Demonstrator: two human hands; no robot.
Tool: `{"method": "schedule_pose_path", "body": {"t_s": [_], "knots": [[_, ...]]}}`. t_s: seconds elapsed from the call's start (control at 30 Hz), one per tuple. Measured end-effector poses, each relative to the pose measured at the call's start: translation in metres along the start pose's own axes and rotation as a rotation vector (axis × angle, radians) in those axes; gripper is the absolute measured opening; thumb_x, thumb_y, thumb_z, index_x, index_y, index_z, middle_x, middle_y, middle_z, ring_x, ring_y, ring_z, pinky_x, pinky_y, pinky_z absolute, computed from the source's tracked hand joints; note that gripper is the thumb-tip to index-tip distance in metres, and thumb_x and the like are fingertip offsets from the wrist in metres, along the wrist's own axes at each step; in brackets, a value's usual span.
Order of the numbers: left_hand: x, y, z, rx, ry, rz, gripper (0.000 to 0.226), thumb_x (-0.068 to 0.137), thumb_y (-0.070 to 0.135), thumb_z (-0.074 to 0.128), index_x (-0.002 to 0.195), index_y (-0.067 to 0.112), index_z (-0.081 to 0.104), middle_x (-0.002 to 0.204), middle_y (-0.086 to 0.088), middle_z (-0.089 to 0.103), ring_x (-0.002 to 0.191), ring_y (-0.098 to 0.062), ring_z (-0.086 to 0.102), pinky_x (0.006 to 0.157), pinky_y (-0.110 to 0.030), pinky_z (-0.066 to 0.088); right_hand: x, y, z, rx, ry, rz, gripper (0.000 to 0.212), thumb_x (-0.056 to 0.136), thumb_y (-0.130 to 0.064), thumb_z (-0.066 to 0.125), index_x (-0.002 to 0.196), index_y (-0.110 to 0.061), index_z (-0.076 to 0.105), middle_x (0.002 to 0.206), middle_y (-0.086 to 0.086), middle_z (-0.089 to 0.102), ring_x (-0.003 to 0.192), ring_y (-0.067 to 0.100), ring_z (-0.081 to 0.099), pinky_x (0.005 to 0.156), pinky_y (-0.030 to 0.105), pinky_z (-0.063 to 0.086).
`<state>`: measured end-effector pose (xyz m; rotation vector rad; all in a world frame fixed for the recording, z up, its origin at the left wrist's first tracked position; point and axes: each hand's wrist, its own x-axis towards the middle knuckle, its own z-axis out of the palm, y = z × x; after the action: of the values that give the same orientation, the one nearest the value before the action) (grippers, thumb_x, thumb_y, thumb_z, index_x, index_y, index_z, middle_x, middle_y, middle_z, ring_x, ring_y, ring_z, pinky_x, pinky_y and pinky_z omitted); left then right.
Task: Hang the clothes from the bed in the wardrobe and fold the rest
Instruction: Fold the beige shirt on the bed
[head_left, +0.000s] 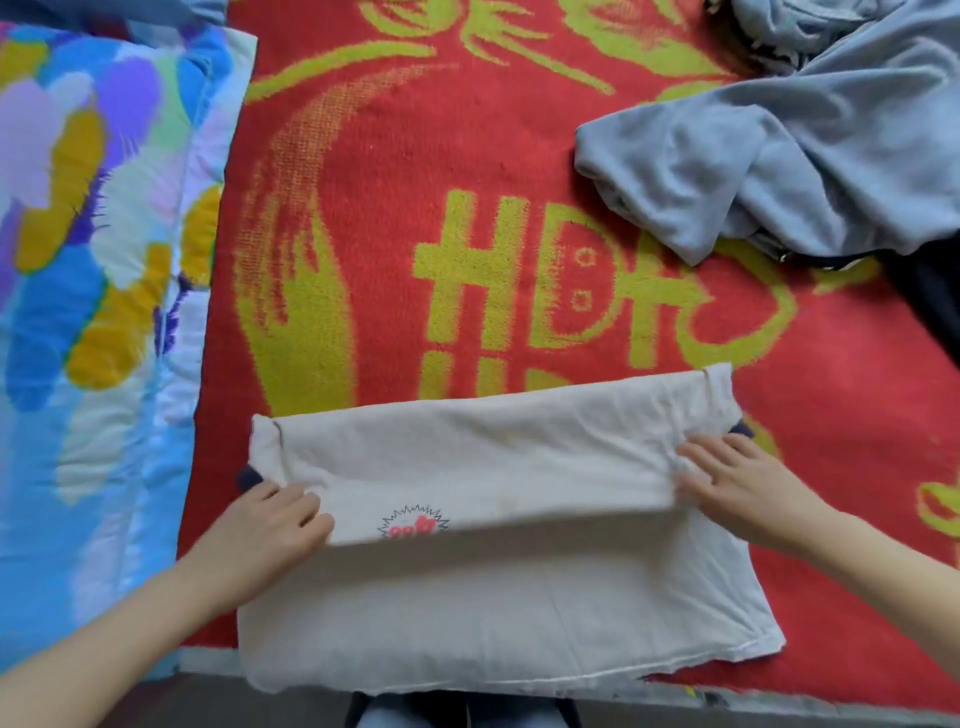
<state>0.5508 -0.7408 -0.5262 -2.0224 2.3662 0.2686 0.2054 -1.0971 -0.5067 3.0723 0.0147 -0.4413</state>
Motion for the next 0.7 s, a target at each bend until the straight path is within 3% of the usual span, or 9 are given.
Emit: {"method": "schedule_pose_path", "body": {"t_s": [0.1,0.17,0.23,0.3,0.33,0.43,0.53,0.57,0.7], "knots": [[0.006,0.004,0.014,-0.007,-0.214,-0.119,0.030,0.058,0.042,0.068,0.061,0.013,0.059,0.058,-0.006,0.055,0.049,-0.024,0.058,0.045,-0.029,0.044,0.012,-0.011,0.006,0.085,-0.352,0.112,0.044,0.036,-0.035,0.090,0.069,-0.013,0.069,0.090,0.011,0.069,0.087,0.028,0.069,0.064,0.036,0.053],[0.018,-0.005,0.013,-0.026,-0.154,-0.257,0.038,0.070,0.045,0.048,0.058,0.011,0.061,0.058,-0.008,0.056,0.050,-0.025,0.059,0.045,-0.030,0.043,0.026,-0.008,0.004,0.118,-0.460,0.277,0.036,0.065,-0.035,0.078,0.091,-0.013,0.067,0.104,0.009,0.064,0.101,0.027,0.062,0.081,0.038,0.046],[0.033,-0.017,0.010,0.027,-0.033,-0.403,0.033,0.073,0.035,0.046,0.064,0.008,0.063,0.064,-0.012,0.057,0.056,-0.028,0.060,0.048,-0.033,0.043,0.040,-0.003,0.004,0.141,-0.356,0.392,0.026,0.076,-0.020,0.071,0.098,-0.008,0.064,0.103,0.014,0.062,0.102,0.035,0.058,0.082,0.045,0.042],[0.046,-0.028,0.008,0.026,-0.068,-0.547,0.027,0.072,0.026,0.064,0.089,0.005,0.069,0.087,-0.017,0.063,0.075,-0.034,0.062,0.057,-0.039,0.046,0.055,0.003,0.006,0.098,-0.262,0.487,0.030,0.079,-0.015,0.066,0.108,-0.008,0.061,0.111,0.015,0.059,0.109,0.036,0.053,0.082,0.045,0.040],[0.050,-0.034,0.009,-0.009,-0.176,-0.636,0.042,0.074,0.025,0.071,0.112,0.007,0.064,0.106,-0.017,0.062,0.094,-0.034,0.060,0.068,-0.043,0.046,0.062,0.005,0.008,0.101,-0.260,0.521,0.037,0.084,-0.015,0.059,0.121,-0.012,0.056,0.124,0.013,0.054,0.117,0.032,0.048,0.086,0.043,0.037],[0.057,-0.049,0.013,-0.076,-0.569,-0.843,0.062,0.087,0.039,0.057,0.141,0.025,0.032,0.135,0.000,0.047,0.124,-0.022,0.040,0.096,-0.039,0.032,0.084,0.012,0.011,0.148,-0.370,0.626,0.053,0.093,-0.016,0.044,0.144,-0.021,0.030,0.144,0.005,0.037,0.133,0.025,0.031,0.101,0.044,0.028],[0.057,-0.056,0.016,-0.090,-0.521,-0.863,0.005,0.087,0.028,0.050,0.091,0.029,0.053,0.109,0.002,0.060,0.113,-0.020,0.048,0.096,-0.038,0.031,0.098,0.021,0.011,0.217,-0.492,0.694,0.028,0.093,-0.015,0.041,0.119,-0.023,0.050,0.114,0.005,0.054,0.118,0.028,0.041,0.102,0.046,0.027],[0.056,-0.059,0.013,-0.095,-0.493,-0.852,0.009,0.086,0.024,0.050,0.077,0.026,0.051,0.099,0.001,0.062,0.108,-0.021,0.050,0.092,-0.037,0.033,0.100,0.025,0.009,0.231,-0.505,0.701,0.015,0.093,-0.017,0.042,0.101,-0.022,0.054,0.099,0.003,0.053,0.110,0.027,0.045,0.100,0.045,0.028],[0.055,-0.086,-0.005,-0.174,-0.394,-0.777,0.009,0.084,0.017,0.060,0.082,0.009,0.064,0.089,-0.013,0.064,0.095,-0.031,0.058,0.072,-0.036,0.040,0.097,0.049,-0.003,0.209,-0.386,0.651,0.009,0.091,-0.020,0.048,0.082,-0.022,0.049,0.081,-0.001,0.046,0.097,0.027,0.047,0.091,0.041,0.028]]}}
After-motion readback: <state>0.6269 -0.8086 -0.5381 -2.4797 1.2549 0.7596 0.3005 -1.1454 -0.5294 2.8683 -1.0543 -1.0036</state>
